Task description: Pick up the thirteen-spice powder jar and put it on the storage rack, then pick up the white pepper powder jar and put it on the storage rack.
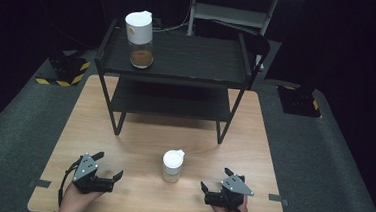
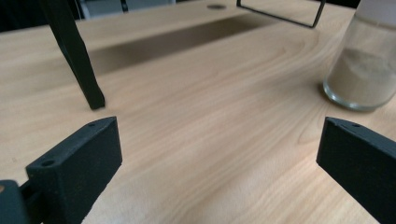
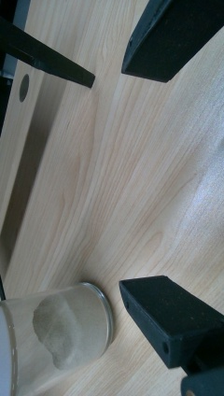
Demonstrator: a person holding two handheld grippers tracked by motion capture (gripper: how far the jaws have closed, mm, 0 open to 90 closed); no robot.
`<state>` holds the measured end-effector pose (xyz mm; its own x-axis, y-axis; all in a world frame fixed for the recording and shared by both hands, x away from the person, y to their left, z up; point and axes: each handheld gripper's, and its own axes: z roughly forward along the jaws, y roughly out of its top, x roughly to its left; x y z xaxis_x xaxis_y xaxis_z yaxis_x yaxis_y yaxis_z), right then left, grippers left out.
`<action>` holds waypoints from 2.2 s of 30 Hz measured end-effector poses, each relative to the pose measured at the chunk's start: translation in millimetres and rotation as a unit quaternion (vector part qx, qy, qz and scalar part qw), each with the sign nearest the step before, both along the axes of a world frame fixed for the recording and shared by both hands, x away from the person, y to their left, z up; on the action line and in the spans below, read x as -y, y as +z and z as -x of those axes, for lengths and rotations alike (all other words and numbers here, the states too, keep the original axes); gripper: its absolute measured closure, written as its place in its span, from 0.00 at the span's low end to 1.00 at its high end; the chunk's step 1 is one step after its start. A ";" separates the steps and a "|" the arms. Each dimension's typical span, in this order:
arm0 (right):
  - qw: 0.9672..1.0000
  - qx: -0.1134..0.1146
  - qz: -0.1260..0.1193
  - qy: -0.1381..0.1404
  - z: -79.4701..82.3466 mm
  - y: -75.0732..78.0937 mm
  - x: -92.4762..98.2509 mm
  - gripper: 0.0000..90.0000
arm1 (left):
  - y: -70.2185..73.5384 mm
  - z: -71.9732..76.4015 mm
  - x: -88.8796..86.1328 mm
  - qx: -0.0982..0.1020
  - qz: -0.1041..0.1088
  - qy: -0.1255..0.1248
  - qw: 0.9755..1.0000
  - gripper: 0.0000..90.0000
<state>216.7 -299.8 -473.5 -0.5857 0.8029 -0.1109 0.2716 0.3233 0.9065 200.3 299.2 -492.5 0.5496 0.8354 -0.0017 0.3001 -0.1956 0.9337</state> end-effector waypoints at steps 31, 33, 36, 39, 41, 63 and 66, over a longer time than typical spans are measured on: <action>1.000 -0.004 0.003 -0.018 2.3 1.2 -4.7 0.00 | 10.7 -6.3 10.5 -0.029 -0.057 -0.024 0.998 0.01; 1.000 -0.005 0.002 -0.019 2.8 1.3 -4.4 0.00 | 10.5 -5.9 9.9 -0.025 -0.061 -0.031 0.997 0.01; 1.000 -0.007 -0.001 -0.023 2.8 1.3 -3.9 0.00 | 11.2 -6.9 10.5 -0.026 -0.064 -0.038 0.997 0.01; 1.000 -0.007 -0.001 -0.020 2.0 1.3 -3.1 0.00 | 12.0 -8.1 11.8 -0.028 -0.067 -0.040 0.997 0.01; 1.000 -0.005 -0.003 -0.022 2.7 0.9 -3.4 0.00 | 12.2 -8.4 12.1 -0.027 -0.069 -0.042 0.996 0.01; 0.998 0.037 -0.043 0.022 18.1 14.4 -13.6 0.00 | 11.2 -7.1 12.8 -0.022 -0.069 -0.042 0.996 0.01; 0.998 0.033 -0.045 0.038 16.1 17.6 -17.5 0.00 | 10.9 -6.6 12.7 -0.021 -0.067 -0.040 0.997 0.01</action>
<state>200.5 -282.3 -455.9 -0.6391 0.7649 -0.0804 0.1885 0.2571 0.9478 207.0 286.5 -481.7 0.6163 0.7831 0.0827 0.3175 -0.3433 0.8839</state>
